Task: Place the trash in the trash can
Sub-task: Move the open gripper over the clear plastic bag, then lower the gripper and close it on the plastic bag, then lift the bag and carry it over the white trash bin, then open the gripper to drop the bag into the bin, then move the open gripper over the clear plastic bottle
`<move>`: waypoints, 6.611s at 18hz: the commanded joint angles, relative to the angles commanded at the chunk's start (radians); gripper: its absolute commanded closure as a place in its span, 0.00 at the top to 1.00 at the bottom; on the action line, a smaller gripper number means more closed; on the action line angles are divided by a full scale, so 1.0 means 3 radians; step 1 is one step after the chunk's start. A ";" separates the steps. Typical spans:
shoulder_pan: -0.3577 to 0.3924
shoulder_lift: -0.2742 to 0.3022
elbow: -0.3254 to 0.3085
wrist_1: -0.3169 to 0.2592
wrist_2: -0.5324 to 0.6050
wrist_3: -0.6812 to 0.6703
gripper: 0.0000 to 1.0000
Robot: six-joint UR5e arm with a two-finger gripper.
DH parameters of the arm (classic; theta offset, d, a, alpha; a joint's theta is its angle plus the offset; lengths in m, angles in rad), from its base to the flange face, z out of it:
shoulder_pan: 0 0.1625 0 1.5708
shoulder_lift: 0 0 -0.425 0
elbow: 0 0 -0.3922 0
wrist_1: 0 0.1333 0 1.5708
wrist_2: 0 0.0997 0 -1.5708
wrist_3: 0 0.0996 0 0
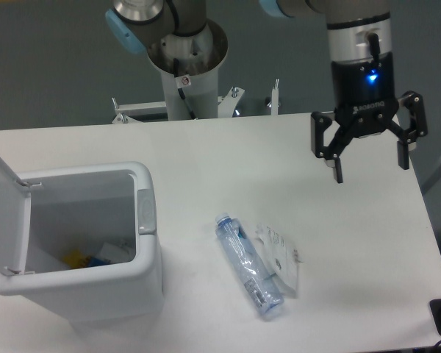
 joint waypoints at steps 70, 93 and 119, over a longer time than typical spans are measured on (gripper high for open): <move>-0.0480 -0.0369 -0.0113 0.0358 -0.0261 -0.0207 0.00; -0.1994 0.0516 -0.0558 0.0384 -0.0256 -0.1334 0.83; -0.0802 -0.1232 -0.0077 0.0159 0.0214 -0.0521 1.00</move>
